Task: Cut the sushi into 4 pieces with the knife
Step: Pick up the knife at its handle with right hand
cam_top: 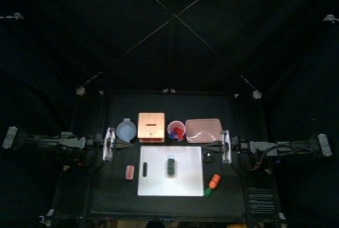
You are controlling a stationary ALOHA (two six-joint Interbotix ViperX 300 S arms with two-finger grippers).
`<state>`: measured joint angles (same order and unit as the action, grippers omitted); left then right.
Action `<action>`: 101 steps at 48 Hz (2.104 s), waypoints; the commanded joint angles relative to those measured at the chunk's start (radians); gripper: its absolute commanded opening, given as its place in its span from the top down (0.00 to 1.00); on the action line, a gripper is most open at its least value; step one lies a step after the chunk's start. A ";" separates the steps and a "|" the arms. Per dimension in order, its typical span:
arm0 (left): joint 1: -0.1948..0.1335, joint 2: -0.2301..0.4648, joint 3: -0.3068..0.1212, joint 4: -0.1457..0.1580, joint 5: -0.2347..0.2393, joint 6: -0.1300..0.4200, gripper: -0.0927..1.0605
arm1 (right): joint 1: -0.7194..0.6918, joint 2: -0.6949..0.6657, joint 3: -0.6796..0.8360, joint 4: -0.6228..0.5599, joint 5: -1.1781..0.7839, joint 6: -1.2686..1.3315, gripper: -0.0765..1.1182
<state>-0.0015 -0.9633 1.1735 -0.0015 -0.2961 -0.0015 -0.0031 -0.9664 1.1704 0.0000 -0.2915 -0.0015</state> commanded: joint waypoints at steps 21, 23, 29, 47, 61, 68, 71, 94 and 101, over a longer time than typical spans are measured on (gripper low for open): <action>0.005 0.114 0.037 -0.002 -0.305 -0.003 0.94 | -0.092 0.334 -0.313 0.104 0.049 0.017 0.89; 0.006 0.127 0.034 -0.002 -0.304 -0.003 0.94 | -0.092 0.371 -0.348 0.104 0.094 0.017 0.89; 0.006 0.163 0.025 -0.025 -0.305 -0.002 0.94 | -0.092 0.446 -0.451 0.104 0.265 0.017 0.84; 0.006 0.184 0.025 -0.086 -0.305 0.002 0.94 | -0.095 0.575 -0.623 0.029 0.660 0.018 0.22; 0.015 0.184 0.028 -0.086 -0.304 0.002 0.94 | -0.098 0.681 -0.727 -0.137 0.842 0.017 0.07; 0.020 0.184 0.032 -0.086 -0.304 0.003 0.94 | -0.106 0.726 -0.762 -0.173 0.893 0.017 0.08; 0.023 0.184 0.034 -0.086 -0.305 0.003 0.94 | -0.112 0.742 -0.775 -0.184 0.913 0.017 0.08; 0.023 0.184 0.040 -0.086 -0.304 0.003 0.94 | -0.135 0.907 -0.902 -0.290 1.161 0.008 0.08; 0.023 0.184 0.043 -0.086 -0.304 0.003 0.94 | -0.135 0.965 -0.956 -0.311 1.252 0.005 0.08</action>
<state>0.0184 -0.7823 1.2272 -0.0874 -0.5921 0.0015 -0.1335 0.0000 0.2592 -0.3007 0.9250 0.0046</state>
